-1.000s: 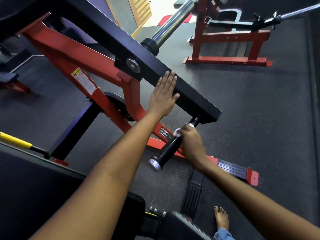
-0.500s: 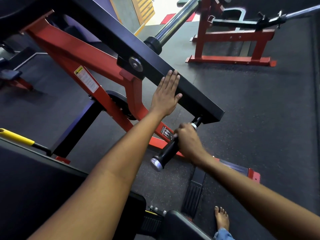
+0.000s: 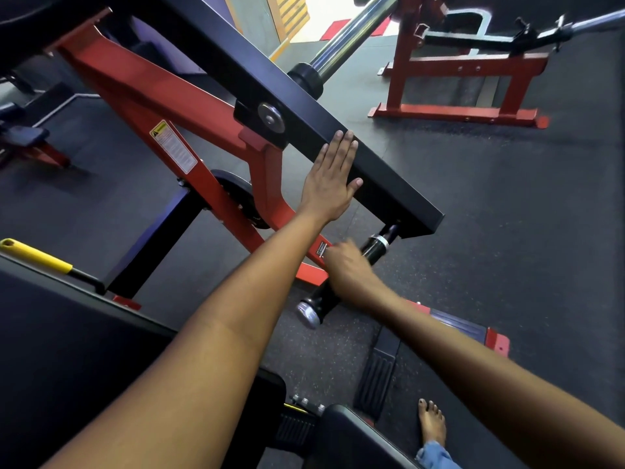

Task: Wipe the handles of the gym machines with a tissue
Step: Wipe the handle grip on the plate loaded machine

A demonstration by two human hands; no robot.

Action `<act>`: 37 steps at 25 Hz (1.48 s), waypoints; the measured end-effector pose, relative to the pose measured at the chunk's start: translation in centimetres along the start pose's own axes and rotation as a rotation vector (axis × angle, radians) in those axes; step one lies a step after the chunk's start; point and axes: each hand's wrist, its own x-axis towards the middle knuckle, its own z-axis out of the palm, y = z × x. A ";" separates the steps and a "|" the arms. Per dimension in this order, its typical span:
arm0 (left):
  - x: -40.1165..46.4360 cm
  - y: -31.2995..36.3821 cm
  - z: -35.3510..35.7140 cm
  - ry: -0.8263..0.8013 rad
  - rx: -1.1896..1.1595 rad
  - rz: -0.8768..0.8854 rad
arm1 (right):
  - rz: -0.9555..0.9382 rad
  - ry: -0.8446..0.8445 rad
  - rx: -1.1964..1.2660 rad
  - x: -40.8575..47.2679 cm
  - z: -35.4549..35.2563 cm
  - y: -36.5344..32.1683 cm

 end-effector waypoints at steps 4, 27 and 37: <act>-0.1 0.0 0.0 -0.003 0.003 -0.005 | -0.280 0.327 0.302 -5.0 3.9 -1.1; 0.1 -0.3 0.6 0.040 -0.006 0.011 | 0.591 -0.097 1.826 -7.5 3.5 4.1; 0.1 0.1 0.6 0.029 -0.028 -0.019 | 0.751 0.836 1.436 -2.5 7.3 3.1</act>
